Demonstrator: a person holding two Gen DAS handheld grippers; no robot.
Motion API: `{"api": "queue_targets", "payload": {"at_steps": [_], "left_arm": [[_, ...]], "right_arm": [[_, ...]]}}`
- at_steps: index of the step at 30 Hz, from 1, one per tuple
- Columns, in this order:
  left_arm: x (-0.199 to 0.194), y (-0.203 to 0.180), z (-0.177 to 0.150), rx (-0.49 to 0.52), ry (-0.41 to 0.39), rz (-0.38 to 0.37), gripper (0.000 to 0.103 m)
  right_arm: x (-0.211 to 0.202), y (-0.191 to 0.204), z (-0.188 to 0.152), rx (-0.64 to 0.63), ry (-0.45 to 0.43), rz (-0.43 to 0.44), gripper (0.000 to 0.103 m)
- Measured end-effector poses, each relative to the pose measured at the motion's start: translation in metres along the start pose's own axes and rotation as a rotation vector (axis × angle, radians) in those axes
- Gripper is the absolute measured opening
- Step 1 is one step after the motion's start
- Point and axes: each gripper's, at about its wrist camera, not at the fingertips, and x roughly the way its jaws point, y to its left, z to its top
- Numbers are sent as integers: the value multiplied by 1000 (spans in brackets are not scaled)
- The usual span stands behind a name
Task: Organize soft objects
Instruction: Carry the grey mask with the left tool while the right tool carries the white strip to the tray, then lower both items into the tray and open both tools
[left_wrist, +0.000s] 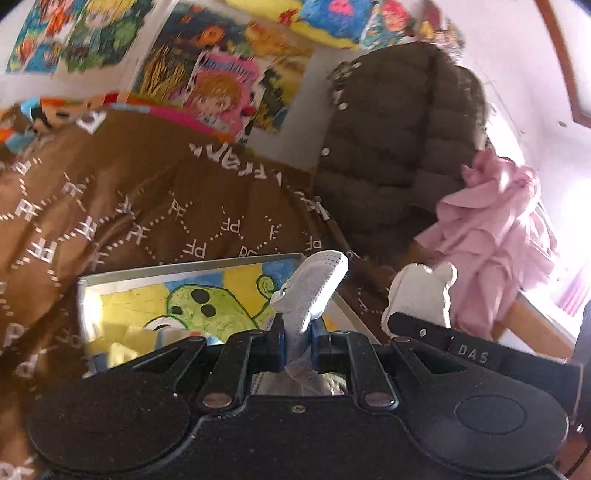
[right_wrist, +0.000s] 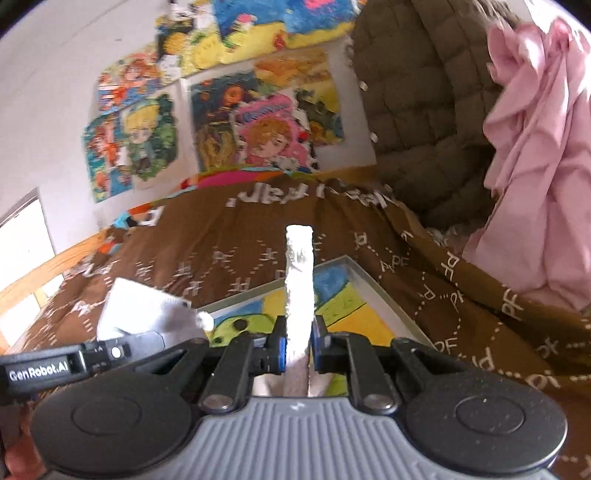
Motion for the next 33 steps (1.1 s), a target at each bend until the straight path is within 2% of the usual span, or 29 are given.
{"api": "queue_targets", "payload": {"at_steps": [3,5,8,12,17,22,26,33], "left_arm": [[33,4,8,-8,29,-5,14],[53,4,10,13,50,10,14],[79,3,7,25,86,23,14],[101,5,-1,-5,138,32,14],[111,12,-10,-75,179,45,14],[114,11,-13,-81,204,66,14],[114,11,-15,-80,217,88,15],[114,15,-17,-97,226,101,19]], "right_arm": [[31,-16,1,91,15,-10,14],[47,-24,-3,86,50,-60,14],[66,-41,-7,162,121,-84,14],[81,-47,-13,143,174,-115,14],[90,-47,-19,124,217,-123,14],[90,-43,-22,116,245,-94,16],[89,-41,-23,114,245,-85,23],[89,-42,-24,134,247,-63,28]]}}
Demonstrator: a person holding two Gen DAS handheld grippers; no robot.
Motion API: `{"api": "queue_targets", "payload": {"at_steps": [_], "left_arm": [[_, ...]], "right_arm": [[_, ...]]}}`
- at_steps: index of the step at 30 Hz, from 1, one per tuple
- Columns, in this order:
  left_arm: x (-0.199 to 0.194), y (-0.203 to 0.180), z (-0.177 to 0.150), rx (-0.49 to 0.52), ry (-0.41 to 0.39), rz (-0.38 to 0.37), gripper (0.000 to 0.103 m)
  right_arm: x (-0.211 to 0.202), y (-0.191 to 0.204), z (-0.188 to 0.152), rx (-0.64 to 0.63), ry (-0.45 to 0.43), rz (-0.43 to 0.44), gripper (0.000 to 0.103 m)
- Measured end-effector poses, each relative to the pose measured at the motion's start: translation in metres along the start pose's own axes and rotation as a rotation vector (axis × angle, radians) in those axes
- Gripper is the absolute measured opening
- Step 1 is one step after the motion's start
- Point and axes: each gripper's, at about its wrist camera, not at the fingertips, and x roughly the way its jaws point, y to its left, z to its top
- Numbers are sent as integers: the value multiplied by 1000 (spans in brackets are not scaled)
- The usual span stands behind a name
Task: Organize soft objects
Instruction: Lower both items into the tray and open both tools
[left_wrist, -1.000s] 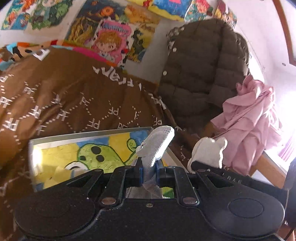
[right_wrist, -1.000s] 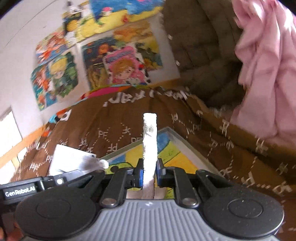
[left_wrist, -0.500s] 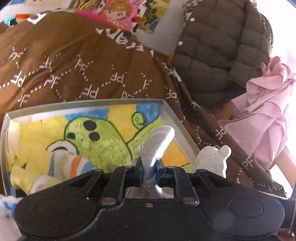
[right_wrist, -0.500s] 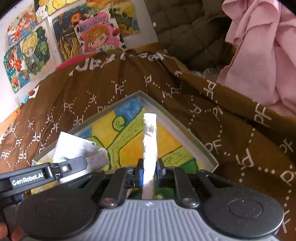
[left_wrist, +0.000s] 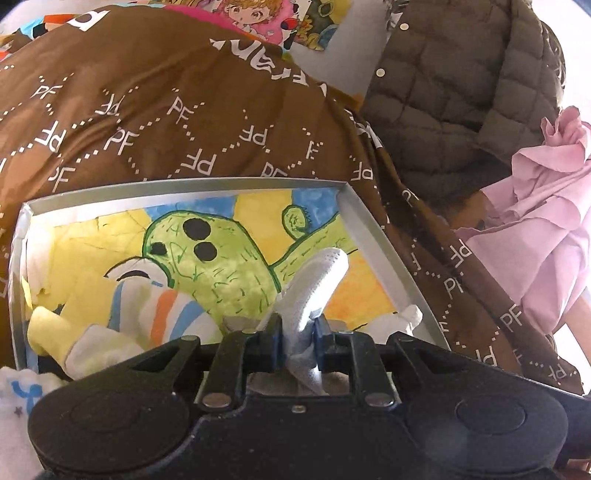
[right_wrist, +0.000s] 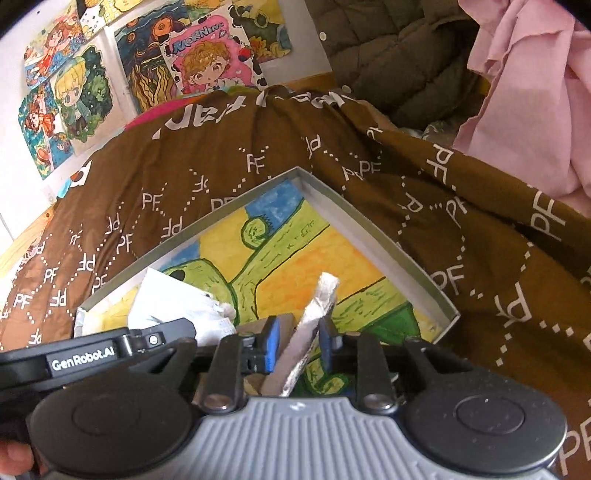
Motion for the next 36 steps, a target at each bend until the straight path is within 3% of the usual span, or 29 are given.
{"api": "queue_targets", "payload": {"at_steps": [4,6,8,11,18,26,29,36], "left_arm": [[-2,2,0,-5,-2,10,25],[-5,5,0,-36,-7,10,37],[-9,9,0,-72,-11,10,55],[-18,13,1,-104,-21,15,64],[-52,4,5,-87,-56,43,75],[-123,-16,9,-10,-183,66,95],[-154,-26,3,29,-240,80,101],[-218,-40,-24,60,-319,55,102]], "right_arm": [[0,-1,-1,7,-1,1,37],[-1,-2,-1,13,-3,0,45],[-3,-4,0,21,-3,-2,53],[-10,-5,1,30,-11,-7,61],[-39,-6,9,55,-48,-5,83],[-102,1,20,36,-129,-12,100],[-130,10,20,-7,-156,-23,103],[-198,40,7,-144,-240,-72,103]]}}
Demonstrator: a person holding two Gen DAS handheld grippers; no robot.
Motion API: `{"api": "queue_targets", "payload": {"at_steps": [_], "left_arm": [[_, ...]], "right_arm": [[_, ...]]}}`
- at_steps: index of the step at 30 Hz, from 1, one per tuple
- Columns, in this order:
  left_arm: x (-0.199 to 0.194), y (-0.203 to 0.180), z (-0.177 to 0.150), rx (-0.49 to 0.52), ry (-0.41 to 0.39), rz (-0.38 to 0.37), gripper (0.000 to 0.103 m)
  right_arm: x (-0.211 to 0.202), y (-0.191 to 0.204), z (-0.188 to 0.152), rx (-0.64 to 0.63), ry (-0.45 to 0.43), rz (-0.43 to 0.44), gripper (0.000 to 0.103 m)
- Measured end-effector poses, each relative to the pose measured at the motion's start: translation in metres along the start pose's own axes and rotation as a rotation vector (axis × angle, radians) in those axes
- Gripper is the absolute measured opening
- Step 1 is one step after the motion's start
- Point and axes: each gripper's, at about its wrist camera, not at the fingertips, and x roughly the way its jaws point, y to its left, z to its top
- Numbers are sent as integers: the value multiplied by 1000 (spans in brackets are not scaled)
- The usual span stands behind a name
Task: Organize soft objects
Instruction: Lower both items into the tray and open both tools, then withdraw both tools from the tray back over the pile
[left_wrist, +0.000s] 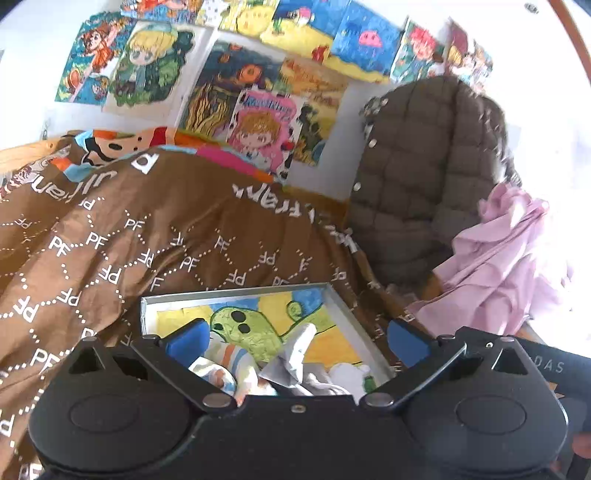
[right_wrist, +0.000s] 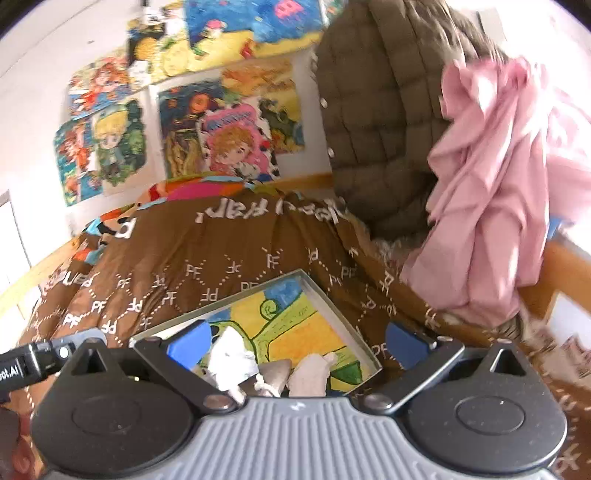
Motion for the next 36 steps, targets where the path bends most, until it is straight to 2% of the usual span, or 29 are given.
{"api": "queue_targets", "payload": {"at_steps": [5,13,19,29,36], "left_arm": [[-48,-4,-12,6,-50,-13,102],[-109,-8,-46,99,-88,54,102],[-136,-11,-75,184,-38,102,102],[-169,-14,-98,210,1,122,102],[-172,-18,-113,235,118,169,102]], "right_arm": [[-45,15,-12,-32,-36,-6,103],[-91,31,-44,-75,-34,-13,103],[-115,34,-81,-118,-41,-37,103],[-146,34,-108,-138,-50,-64,103],[-154,32,-126,-141,15,-68,103]]}}
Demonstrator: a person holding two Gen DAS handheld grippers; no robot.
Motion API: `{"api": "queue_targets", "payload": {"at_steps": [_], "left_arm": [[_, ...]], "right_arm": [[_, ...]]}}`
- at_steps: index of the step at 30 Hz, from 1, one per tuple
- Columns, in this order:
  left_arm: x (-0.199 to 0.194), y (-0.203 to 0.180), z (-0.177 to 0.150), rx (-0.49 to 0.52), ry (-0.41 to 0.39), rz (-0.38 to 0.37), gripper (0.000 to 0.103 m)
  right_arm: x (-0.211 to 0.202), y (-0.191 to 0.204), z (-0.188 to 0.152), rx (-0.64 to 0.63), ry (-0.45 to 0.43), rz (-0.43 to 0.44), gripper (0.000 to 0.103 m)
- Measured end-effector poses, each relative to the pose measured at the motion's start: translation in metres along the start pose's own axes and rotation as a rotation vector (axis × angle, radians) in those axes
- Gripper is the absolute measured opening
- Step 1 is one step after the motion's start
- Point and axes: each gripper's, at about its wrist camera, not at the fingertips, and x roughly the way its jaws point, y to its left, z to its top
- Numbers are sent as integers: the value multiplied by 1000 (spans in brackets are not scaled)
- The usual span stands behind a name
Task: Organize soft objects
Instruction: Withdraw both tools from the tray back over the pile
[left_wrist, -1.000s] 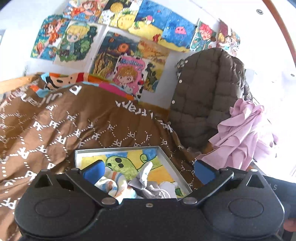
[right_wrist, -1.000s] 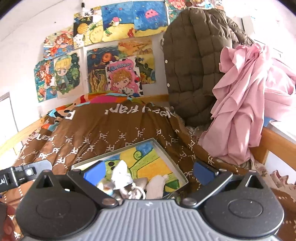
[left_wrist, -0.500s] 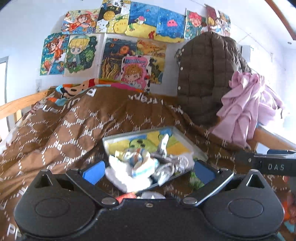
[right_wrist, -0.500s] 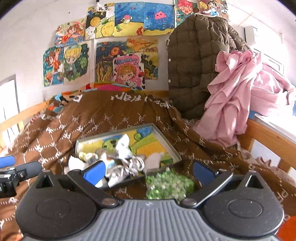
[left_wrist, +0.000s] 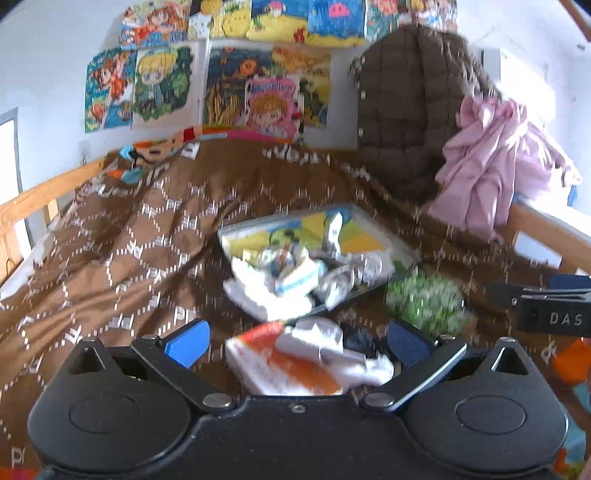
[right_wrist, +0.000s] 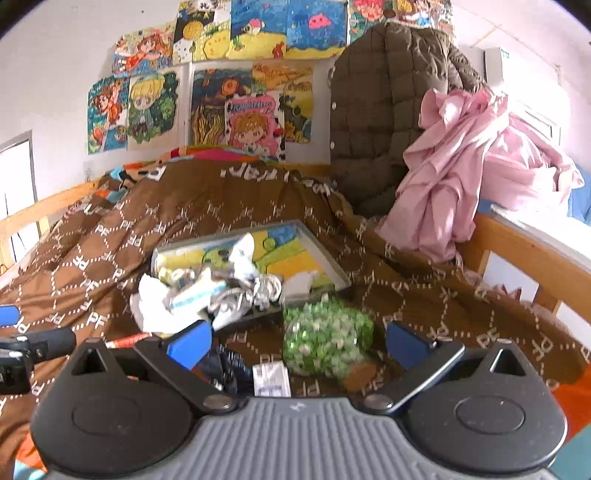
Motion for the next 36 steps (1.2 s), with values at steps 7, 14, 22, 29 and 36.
{"api": "queue_targets", "payload": {"at_steps": [7,14,22,29,36], "left_arm": [[10,-3,-11,12,122,-27,102],[27,-6,-19,38,222,-27,102],[40,-2,-26,30,313,-1,102],[48,0,-32,42,373,45,102],[53,3,-34,35,406,71,102]], "right_arm": [[9,-5,-19,23,153,25,103],[22,-4,-29,16,255,26,103],[37,-1,-39,21,375,60,103],[40,7,-44,-23,406,70,103],[41,16,-45,-66,414,97,103]]}}
